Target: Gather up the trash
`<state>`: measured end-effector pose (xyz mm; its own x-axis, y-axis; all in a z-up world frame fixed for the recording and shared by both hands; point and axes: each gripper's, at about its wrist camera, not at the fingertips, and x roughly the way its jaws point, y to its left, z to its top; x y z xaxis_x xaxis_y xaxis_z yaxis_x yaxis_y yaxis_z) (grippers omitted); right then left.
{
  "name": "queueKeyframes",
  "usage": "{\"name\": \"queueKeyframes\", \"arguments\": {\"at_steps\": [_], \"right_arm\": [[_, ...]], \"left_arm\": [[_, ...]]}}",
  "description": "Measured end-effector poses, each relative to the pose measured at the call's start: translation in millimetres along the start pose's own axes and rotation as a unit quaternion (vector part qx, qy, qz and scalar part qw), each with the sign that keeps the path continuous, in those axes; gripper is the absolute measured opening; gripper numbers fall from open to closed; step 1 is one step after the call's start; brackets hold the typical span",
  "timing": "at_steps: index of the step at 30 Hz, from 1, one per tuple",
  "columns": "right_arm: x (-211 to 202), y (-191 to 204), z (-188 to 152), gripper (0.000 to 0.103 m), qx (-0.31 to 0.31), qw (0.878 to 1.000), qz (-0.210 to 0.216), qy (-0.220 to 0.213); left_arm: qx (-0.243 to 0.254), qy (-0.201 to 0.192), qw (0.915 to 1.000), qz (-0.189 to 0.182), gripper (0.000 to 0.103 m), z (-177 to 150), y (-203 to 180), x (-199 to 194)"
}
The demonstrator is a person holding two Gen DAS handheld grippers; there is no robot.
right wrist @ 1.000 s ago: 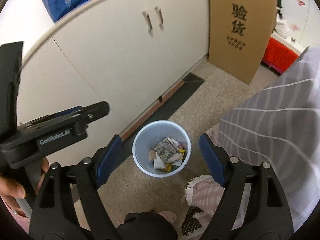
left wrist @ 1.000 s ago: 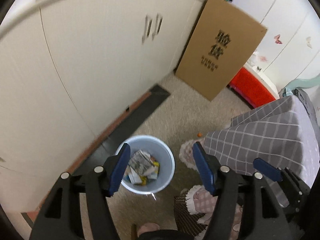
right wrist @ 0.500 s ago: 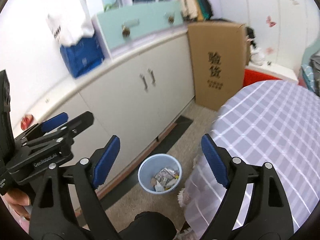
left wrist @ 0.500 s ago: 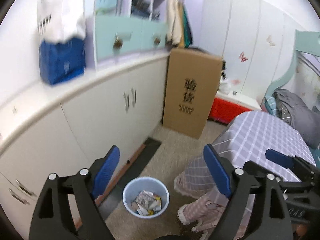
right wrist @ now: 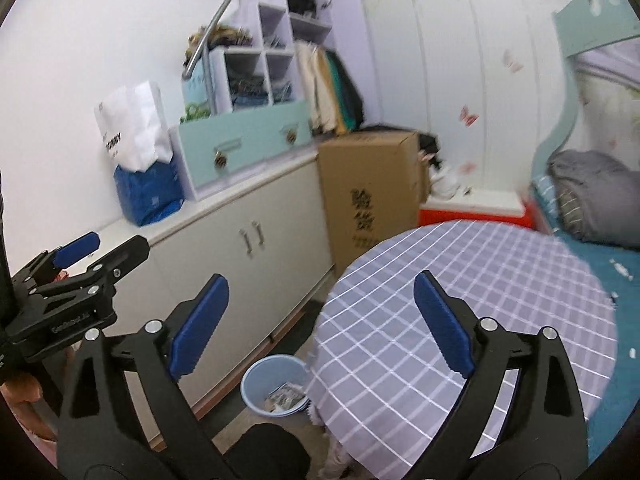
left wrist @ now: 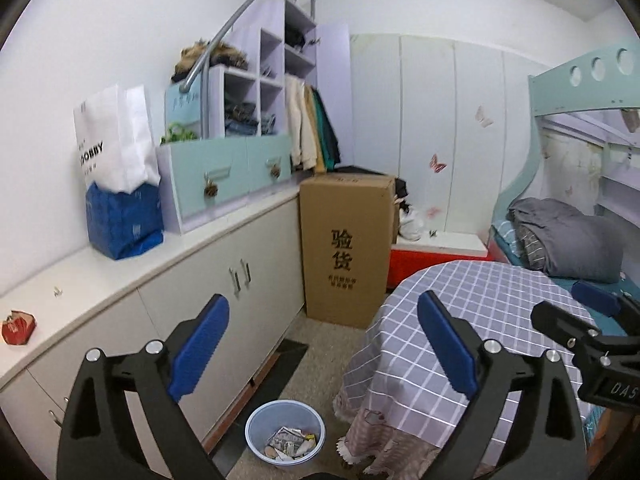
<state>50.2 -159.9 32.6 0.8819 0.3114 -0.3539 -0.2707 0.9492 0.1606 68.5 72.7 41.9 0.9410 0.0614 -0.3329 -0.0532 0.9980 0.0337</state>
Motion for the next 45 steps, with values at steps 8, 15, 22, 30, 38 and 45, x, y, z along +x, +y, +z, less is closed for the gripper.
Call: {"name": "queueKeyframes", "arguments": {"at_steps": [8, 15, 22, 30, 38, 45], "right_arm": [[-62.0, -0.3, -14.7, 0.095, -0.006, 0.998, -0.038, -0.056], [-89.3, 1.2, -32.3, 0.096, 0.003, 0.995, -0.063, -0.082], [-106.1, 2.9, -43.7, 0.097, 0.0, 0.993, -0.07, -0.097], [-108.5, 1.7, -51.9, 0.097, -0.003, 0.992, -0.081, -0.097], [-108.8, -0.2, -55.2, 0.097, 0.003, 0.992, -0.081, -0.094], [-109.8, -0.2, -58.0, 0.097, 0.005, 0.992, -0.08, -0.094]], "left_arm": [[0.022, -0.039, 0.9987, -0.024, 0.096, -8.3, -28.6, -56.1], [0.022, -0.055, 0.9979, -0.029, 0.097, -20.2, -40.8, -81.2], [0.004, -0.058, 0.9975, -0.041, 0.097, -24.4, -38.8, -89.1], [0.0, -0.059, 0.9979, -0.027, 0.097, -29.4, -39.2, -92.8], [0.013, -0.06, 0.9975, -0.034, 0.097, -31.0, -48.5, -93.8], [0.02, -0.062, 0.9971, -0.038, 0.097, -33.2, -54.0, -95.8]]}}
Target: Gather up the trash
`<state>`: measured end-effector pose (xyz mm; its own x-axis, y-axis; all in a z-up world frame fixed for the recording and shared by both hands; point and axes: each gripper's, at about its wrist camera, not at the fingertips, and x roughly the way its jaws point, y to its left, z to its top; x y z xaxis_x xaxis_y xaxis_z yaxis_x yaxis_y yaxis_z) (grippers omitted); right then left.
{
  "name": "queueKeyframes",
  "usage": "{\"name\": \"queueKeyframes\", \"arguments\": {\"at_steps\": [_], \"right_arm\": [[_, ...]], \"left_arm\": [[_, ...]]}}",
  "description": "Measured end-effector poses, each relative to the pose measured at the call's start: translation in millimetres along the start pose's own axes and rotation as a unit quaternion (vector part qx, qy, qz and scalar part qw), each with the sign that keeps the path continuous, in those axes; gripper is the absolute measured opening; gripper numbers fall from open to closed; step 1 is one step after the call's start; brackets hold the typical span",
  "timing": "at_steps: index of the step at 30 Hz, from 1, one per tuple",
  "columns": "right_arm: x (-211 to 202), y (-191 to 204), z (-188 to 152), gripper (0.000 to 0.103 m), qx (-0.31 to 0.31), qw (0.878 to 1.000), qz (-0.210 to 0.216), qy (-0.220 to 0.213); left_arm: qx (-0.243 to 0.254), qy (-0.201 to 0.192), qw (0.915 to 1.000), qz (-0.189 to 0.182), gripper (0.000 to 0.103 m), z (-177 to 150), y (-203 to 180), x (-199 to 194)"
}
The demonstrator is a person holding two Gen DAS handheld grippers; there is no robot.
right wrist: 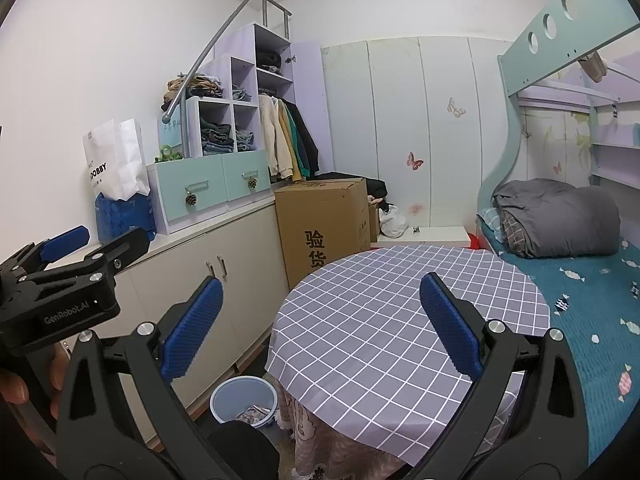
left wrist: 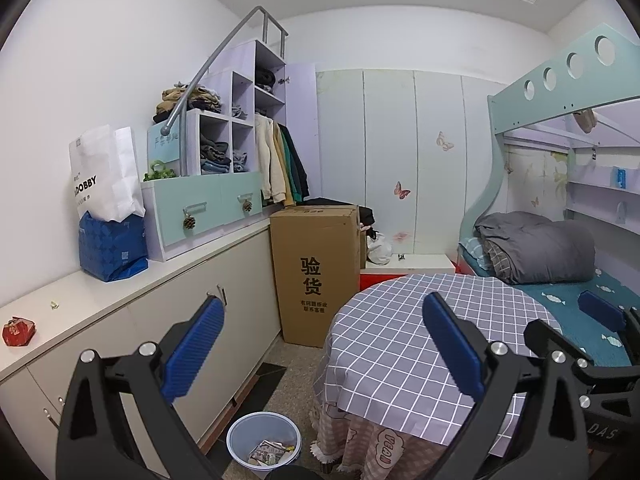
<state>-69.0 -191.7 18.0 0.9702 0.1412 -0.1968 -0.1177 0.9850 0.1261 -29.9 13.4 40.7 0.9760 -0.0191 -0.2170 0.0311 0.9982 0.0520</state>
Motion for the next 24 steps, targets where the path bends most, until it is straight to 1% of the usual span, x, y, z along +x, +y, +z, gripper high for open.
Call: {"name": "queueKeyframes", "arguments": {"at_steps": [24], "right_arm": [[-0.7, -2.2, -1.3, 0.097, 0.002, 1.0, 0.002, 0.003]], "left_arm": [[0.014, 0.001, 0.9999, -0.006, 0.097, 0.8, -8.0, -1.6]]}}
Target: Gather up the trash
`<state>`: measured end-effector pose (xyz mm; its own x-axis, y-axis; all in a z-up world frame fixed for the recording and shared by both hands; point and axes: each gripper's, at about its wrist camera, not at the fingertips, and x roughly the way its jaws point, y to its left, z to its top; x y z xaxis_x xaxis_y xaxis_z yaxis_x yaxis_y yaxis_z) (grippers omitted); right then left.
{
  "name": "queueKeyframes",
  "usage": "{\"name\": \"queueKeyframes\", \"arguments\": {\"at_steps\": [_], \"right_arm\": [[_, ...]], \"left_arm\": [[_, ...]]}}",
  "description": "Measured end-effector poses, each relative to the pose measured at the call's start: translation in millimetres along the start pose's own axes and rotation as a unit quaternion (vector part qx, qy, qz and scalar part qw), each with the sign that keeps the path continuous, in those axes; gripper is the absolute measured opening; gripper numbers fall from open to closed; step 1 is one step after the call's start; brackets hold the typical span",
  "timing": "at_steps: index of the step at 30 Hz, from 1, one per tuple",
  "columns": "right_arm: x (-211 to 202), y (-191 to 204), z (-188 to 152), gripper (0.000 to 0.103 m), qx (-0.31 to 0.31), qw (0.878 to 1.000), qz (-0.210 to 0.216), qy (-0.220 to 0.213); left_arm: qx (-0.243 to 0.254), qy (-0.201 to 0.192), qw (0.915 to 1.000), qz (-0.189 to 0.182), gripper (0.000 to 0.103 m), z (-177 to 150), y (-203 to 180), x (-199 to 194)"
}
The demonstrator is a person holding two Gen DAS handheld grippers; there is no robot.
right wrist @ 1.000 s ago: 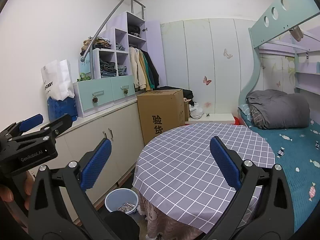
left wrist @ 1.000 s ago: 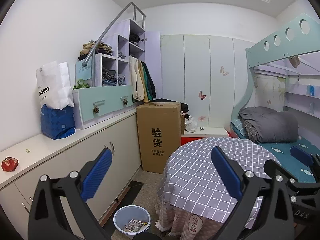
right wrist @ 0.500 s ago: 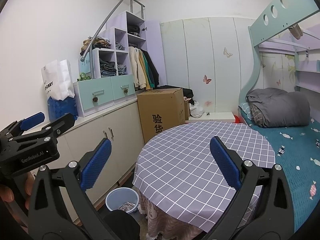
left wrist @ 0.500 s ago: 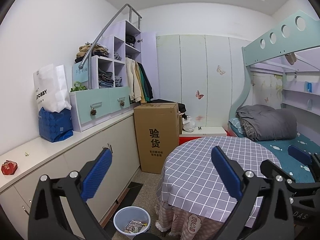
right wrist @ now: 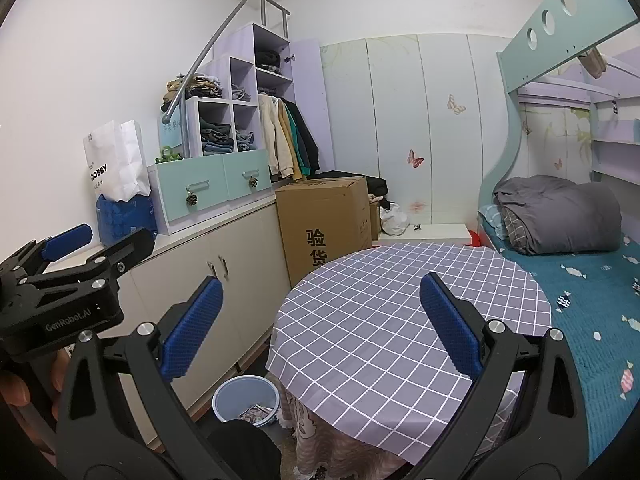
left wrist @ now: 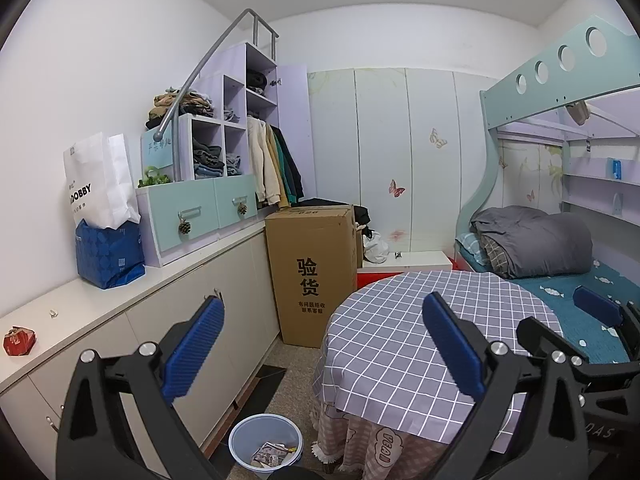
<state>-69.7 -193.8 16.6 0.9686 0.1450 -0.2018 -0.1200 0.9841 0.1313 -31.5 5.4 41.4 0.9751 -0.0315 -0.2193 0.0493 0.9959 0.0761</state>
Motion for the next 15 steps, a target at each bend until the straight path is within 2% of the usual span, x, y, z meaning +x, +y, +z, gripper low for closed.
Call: {"name": "queueKeyframes", "arguments": {"at_steps": [15], "right_arm": [[0.2, -0.2, 0.4, 0.097, 0.001, 1.0, 0.004, 0.005]], "left_arm": [[0.006, 0.004, 1.0, -0.002, 0.097, 3.9, -1.9, 3.3]]}}
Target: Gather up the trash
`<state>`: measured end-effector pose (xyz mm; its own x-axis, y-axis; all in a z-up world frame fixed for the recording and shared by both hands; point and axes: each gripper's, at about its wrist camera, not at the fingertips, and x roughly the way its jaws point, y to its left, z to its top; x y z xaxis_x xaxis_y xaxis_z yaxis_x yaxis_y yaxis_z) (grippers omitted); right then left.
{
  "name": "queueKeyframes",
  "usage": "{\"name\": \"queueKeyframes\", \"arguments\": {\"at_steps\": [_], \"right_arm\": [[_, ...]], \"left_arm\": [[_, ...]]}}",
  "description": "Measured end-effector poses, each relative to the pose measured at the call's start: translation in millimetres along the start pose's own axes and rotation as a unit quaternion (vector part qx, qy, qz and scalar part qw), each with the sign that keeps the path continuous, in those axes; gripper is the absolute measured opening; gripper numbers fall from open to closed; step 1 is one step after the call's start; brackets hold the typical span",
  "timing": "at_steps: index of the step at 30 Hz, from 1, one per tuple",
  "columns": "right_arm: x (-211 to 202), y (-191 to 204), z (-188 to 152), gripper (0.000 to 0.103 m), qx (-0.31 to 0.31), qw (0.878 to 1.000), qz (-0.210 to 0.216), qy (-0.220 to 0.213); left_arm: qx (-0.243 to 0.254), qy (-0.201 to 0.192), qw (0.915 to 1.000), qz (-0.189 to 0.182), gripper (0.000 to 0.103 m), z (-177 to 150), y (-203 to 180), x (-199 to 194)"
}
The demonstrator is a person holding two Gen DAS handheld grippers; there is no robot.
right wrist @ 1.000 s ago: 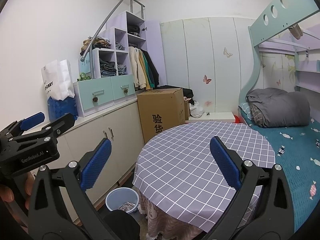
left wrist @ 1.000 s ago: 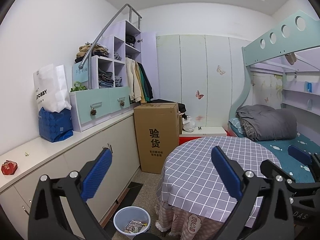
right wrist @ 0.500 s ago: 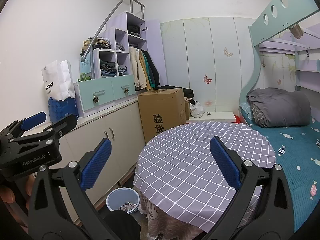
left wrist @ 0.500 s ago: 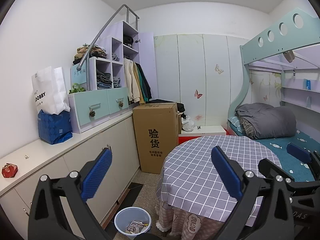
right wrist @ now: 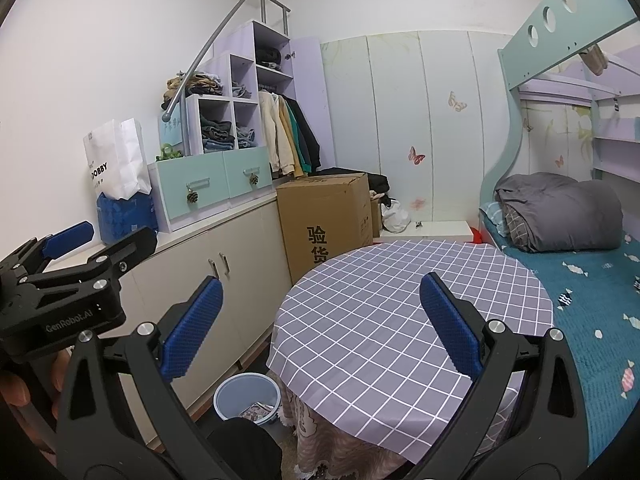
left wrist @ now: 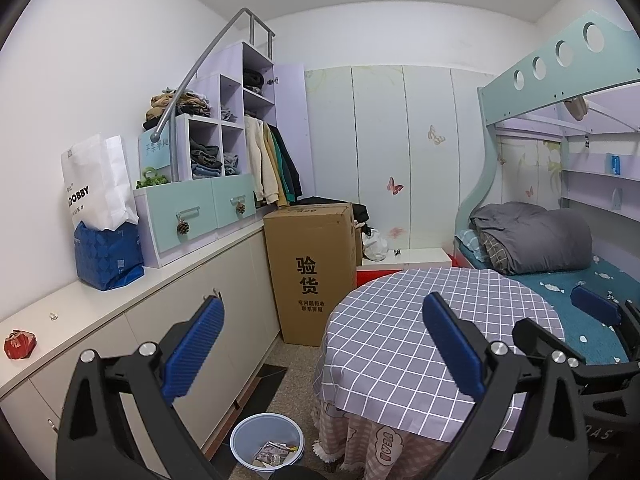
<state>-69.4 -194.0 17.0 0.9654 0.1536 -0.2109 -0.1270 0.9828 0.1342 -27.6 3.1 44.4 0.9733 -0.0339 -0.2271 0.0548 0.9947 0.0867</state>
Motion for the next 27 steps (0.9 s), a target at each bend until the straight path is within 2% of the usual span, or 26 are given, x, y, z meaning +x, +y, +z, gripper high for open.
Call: {"name": "queueKeyframes", "arguments": {"at_steps": [27], "right_arm": [[5.0, 0.2, -6.7, 0.097, 0.009, 1.0, 0.006, 0.014]], "left_arm": [[0.007, 0.013, 0.9999, 0.003, 0.097, -8.7, -1.0, 6.6]]}}
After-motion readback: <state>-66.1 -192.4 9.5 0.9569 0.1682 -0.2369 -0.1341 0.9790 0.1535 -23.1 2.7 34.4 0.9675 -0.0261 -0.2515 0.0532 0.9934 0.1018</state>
